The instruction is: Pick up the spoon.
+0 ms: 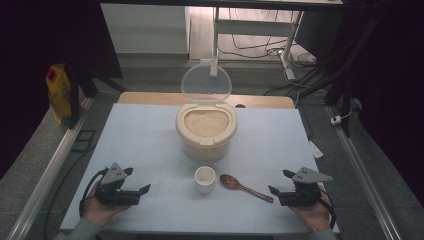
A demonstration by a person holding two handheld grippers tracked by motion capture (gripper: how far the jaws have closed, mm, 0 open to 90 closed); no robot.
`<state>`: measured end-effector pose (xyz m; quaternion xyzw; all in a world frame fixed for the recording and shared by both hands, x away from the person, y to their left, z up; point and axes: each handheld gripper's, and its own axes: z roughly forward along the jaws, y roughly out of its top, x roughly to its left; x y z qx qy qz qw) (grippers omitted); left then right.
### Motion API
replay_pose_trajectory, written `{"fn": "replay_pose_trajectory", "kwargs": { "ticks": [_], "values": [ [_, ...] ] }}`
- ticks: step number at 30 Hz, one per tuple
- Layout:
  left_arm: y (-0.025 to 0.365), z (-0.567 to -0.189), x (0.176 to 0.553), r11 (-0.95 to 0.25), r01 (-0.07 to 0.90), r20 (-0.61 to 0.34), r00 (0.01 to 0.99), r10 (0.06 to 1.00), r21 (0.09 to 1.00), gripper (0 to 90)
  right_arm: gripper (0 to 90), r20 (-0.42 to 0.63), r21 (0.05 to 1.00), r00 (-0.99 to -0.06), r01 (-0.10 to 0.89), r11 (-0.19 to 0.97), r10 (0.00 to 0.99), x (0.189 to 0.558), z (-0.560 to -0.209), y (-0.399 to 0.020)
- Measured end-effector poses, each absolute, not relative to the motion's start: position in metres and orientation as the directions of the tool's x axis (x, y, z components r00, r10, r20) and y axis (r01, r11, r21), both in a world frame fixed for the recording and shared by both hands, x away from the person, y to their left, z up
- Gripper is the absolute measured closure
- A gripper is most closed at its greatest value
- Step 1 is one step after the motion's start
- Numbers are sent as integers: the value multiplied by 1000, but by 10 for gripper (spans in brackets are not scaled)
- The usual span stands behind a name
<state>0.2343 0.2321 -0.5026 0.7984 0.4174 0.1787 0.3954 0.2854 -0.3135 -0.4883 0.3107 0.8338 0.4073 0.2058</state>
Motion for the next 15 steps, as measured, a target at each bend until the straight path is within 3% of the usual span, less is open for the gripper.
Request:
{"fn": "replay_pose_trajectory", "kwargs": {
  "ticks": [15],
  "values": [
    [230,-501,234,-340,517,-40,591,806,785,144,261,-71,797,-724,373,475,686,284,-484,-313]
  ]
}}
